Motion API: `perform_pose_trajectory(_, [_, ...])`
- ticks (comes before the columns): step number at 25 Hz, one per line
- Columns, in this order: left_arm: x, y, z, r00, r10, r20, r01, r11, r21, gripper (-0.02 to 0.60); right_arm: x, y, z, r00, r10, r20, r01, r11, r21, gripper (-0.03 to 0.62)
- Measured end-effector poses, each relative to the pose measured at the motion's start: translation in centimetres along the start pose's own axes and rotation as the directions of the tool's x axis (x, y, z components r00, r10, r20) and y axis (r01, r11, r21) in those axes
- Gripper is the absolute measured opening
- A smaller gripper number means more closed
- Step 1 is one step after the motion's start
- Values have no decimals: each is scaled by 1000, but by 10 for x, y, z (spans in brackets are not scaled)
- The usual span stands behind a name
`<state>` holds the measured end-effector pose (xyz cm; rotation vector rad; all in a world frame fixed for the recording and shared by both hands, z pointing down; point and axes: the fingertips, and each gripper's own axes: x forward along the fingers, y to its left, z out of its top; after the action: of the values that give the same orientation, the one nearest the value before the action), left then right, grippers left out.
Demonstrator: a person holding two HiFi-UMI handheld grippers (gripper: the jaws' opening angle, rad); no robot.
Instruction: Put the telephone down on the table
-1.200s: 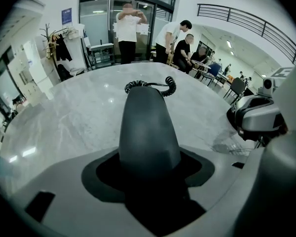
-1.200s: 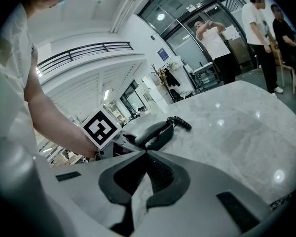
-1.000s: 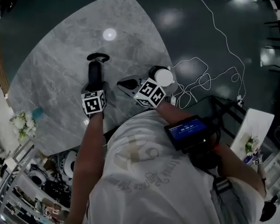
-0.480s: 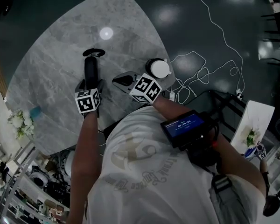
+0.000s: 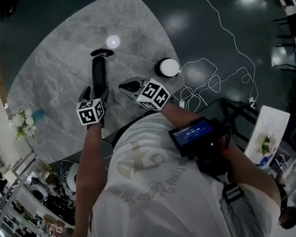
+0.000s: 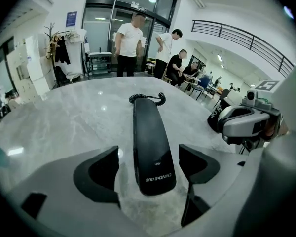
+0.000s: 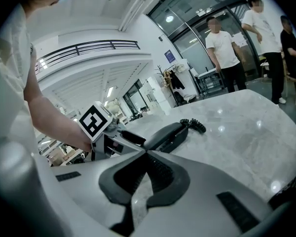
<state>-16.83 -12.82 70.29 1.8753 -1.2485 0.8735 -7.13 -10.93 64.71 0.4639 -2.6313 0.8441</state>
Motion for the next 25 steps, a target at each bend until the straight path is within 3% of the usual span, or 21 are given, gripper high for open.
perform_pose_trajectory(7, [-44,6,-1,988,-9,151,19,998,-67,368,-1,20,14,1000,-11,10,12,998,-56,15])
perform_pose_trajectory(10, [-63,4,-2,977,-15,214,34,996,-85,313,-5,26,19,1000,-20,12,21,997,-80,15])
perform_pose_trajectory(14, [-89,5,-1,947,-24,319,61,993,-104,212,-6,32,28,999,-25,21,27,994,-106,15])
perform_pose_trajectory(21, [-135,11,-8,902,4,433,64,988,-142,147,-13,47,54,998,-33,52,41,985,-168,15])
perform_pose_trajectory(25, [-157,13,-15,877,18,481,66,985,-158,71,-17,58,64,998,-26,61,38,978,-203,15])
